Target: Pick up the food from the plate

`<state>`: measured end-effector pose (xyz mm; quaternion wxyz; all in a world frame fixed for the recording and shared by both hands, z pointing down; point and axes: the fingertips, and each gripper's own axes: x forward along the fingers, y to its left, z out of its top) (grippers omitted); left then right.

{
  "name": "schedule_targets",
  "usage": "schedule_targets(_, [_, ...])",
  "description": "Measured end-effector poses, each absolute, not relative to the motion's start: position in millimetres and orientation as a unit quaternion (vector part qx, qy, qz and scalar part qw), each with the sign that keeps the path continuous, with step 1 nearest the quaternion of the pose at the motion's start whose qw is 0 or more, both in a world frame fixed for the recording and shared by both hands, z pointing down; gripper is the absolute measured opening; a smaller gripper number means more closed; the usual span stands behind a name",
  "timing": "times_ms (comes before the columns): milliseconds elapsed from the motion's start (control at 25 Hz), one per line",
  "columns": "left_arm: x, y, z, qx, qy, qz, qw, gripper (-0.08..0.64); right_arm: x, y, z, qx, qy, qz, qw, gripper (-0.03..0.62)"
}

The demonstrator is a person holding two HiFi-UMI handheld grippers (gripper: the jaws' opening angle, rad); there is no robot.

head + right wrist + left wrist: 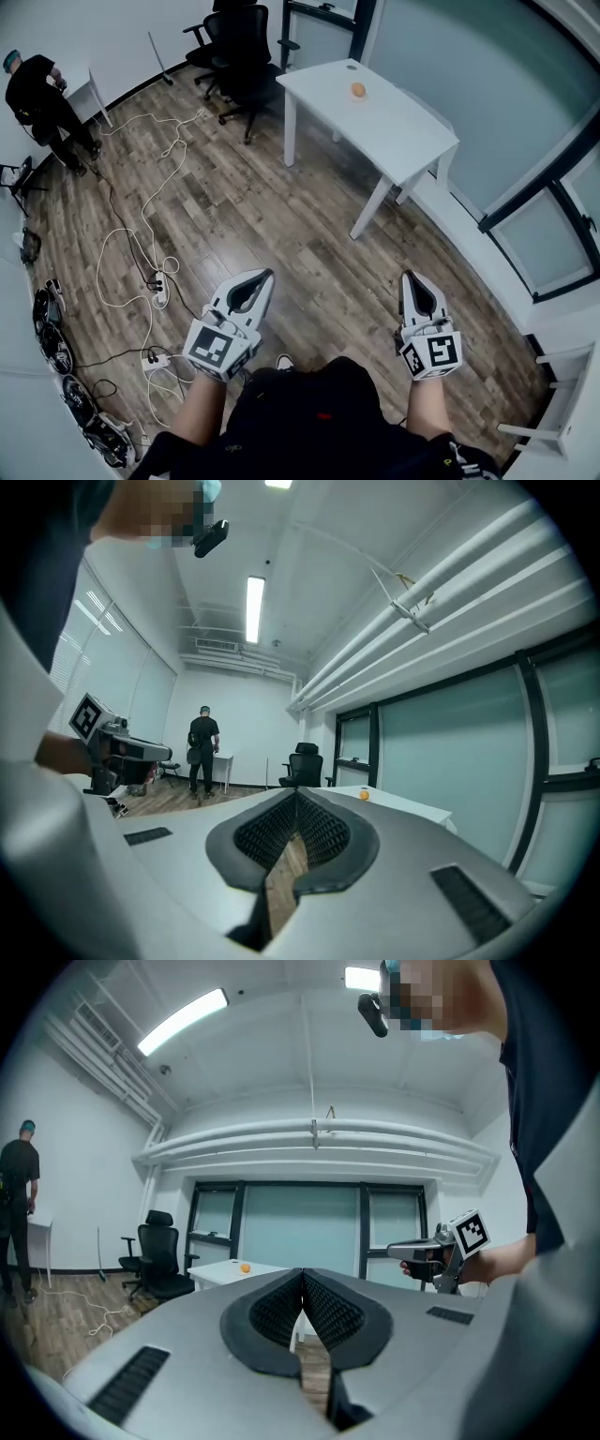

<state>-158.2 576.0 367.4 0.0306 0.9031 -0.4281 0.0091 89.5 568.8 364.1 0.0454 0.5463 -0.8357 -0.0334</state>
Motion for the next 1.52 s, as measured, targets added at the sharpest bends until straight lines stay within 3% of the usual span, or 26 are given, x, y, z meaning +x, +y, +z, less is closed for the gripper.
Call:
schedule_targets(480, [-150.3,490.1,380.3,0.909,-0.415,0.026,0.032,0.023,114.5,502.0,392.0,0.574,-0.817,0.000,0.047,0.025])
schedule_targets(1200, [-75.1,253.6,376.3,0.881,-0.467,0.056,0.051,0.023,180.0,228.1,365.4,0.523,-0.852,-0.028,0.028,0.025])
schedule_targets(1520, [-37.0,186.3,378.3,0.879,-0.471,0.061,0.044,0.023,213.3,156.4,366.2,0.518,-0.855,-0.029,0.006,0.025])
